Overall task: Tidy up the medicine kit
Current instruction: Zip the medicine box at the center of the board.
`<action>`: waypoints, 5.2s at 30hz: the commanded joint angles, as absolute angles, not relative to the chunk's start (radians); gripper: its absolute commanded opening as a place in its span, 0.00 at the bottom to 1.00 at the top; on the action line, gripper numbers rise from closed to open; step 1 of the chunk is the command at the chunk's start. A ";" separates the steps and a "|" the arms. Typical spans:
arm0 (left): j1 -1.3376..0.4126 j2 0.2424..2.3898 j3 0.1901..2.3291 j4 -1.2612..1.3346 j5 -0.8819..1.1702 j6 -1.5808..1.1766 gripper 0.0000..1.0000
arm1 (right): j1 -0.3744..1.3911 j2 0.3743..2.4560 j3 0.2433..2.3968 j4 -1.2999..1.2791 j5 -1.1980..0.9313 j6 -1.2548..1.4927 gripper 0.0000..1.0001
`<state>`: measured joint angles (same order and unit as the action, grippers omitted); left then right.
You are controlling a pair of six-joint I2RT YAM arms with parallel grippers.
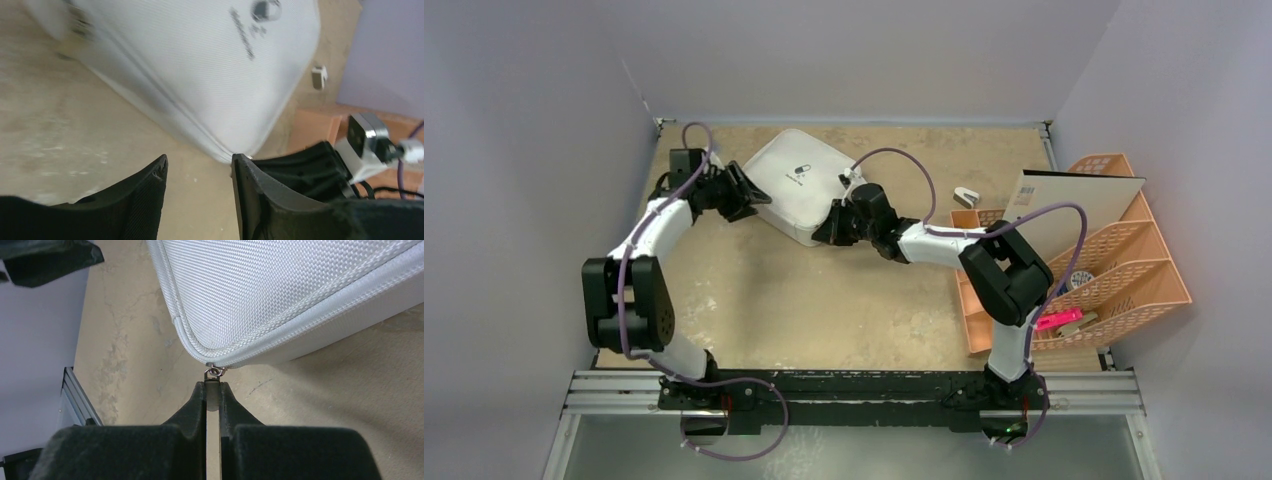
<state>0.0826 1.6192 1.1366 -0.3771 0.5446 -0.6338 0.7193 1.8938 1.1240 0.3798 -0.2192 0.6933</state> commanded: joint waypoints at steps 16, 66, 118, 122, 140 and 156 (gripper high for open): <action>-0.217 1.655 0.978 -0.096 0.390 -0.916 0.42 | 0.735 1.907 1.167 0.392 -0.231 0.693 0.00; -0.225 1.785 1.242 -0.462 0.092 -0.580 0.00 | 0.474 1.777 1.072 0.185 -0.204 0.466 0.00; -0.179 1.635 0.912 -0.070 0.384 -0.899 0.42 | 0.770 1.850 1.131 0.275 -0.104 0.664 0.00; -0.179 1.647 0.961 -0.171 0.288 -0.842 0.23 | 0.769 1.833 1.109 0.242 -0.093 0.650 0.00; -0.168 1.716 1.170 -0.384 0.090 -0.623 0.00 | 0.681 1.690 0.941 0.178 -0.079 0.517 0.00; -0.117 1.781 1.210 -0.438 0.078 -0.516 0.00 | 0.547 1.715 0.979 0.177 -0.154 0.394 0.00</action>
